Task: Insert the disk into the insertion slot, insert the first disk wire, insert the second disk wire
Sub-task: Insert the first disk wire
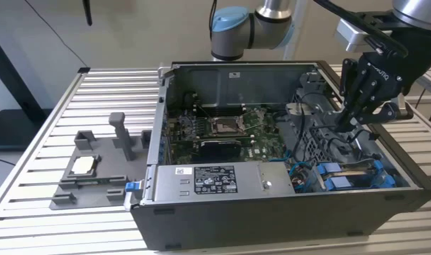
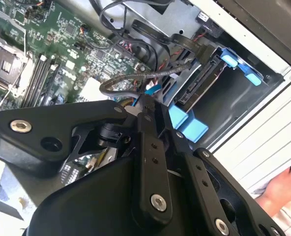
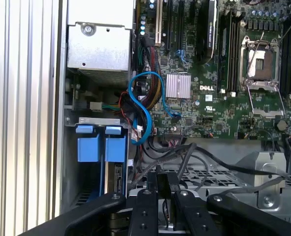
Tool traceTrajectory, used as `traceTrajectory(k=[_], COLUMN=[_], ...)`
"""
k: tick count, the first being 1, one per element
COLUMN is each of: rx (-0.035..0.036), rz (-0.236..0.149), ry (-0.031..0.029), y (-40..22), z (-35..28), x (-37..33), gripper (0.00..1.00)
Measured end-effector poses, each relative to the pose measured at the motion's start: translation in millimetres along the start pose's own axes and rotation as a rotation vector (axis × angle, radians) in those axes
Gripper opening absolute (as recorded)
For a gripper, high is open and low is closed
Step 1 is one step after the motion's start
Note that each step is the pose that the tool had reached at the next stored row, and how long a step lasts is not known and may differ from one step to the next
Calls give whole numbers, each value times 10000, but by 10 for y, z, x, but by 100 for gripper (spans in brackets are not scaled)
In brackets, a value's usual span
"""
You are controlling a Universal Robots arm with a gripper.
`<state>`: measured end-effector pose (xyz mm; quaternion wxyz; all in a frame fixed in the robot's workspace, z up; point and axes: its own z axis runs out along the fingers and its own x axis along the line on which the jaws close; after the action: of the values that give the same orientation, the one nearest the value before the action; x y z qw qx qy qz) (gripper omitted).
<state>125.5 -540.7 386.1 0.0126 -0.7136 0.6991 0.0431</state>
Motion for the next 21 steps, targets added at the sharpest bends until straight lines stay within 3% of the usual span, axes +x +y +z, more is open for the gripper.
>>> traceTrajectory(k=[6,9,10,11,12,13,16,21], rx=[42,151,296,382,573,664,882,1132], rz=[14,14,8,4,-5,-9,-19,-32], ry=[389,519,573,589,619,630,656,657], y=[2,2,2,2,2,2,1,0], z=[18,27,33,37,42,45,57,90], x=[7,10,12,13,15,17,31,75], gripper=[19,19,19,19,19,19,19,19])
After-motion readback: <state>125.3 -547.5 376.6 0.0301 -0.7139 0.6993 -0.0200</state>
